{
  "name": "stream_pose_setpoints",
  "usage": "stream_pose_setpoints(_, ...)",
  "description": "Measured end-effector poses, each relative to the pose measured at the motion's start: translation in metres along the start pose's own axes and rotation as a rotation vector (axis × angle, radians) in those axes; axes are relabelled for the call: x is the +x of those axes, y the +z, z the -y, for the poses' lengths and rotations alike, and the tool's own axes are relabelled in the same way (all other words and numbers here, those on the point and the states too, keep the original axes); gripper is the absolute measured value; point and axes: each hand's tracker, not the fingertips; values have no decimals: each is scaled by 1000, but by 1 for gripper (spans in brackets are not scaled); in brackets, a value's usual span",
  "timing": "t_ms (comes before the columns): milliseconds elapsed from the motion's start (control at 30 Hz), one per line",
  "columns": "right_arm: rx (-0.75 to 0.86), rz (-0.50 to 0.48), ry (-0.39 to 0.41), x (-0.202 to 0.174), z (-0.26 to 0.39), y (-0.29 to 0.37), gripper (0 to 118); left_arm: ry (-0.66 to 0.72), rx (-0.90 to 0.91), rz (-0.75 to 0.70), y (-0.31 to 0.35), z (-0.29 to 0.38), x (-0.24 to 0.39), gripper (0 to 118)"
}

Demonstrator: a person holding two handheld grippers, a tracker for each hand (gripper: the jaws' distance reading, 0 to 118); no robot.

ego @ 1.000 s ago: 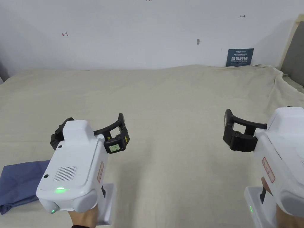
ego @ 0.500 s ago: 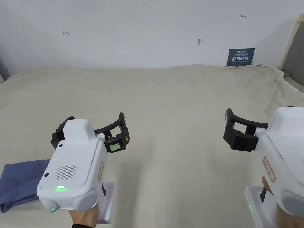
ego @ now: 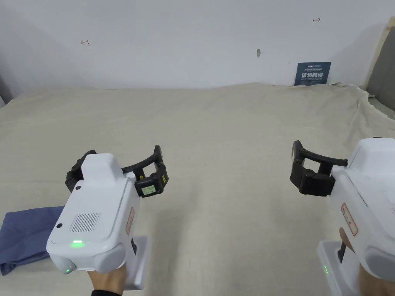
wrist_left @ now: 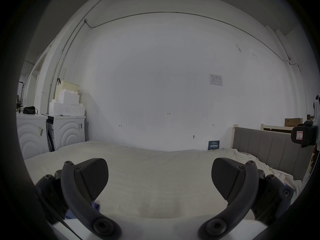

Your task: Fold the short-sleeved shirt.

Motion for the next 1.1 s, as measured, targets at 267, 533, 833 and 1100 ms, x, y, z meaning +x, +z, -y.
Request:
stream_pose_setpoints(267, -2, 6, -2, 3, 3, -2, 118, 7, 1, 3, 0, -1, -1, 118)
stream_pose_setpoints(533, -3, 7, 7, 4, 5, -2, 118, 13, 4, 5, 2, -2, -1, 118)
stream_pose_setpoints(833, -198, 97, -172, 3, -13, -7, 118, 15, 0, 11, 3, -2, -2, 118)
stream_pose_setpoints(1100, -518, 272, -269, 13, -30, -27, 117, 18, 1, 16, 4, -3, -2, 118)
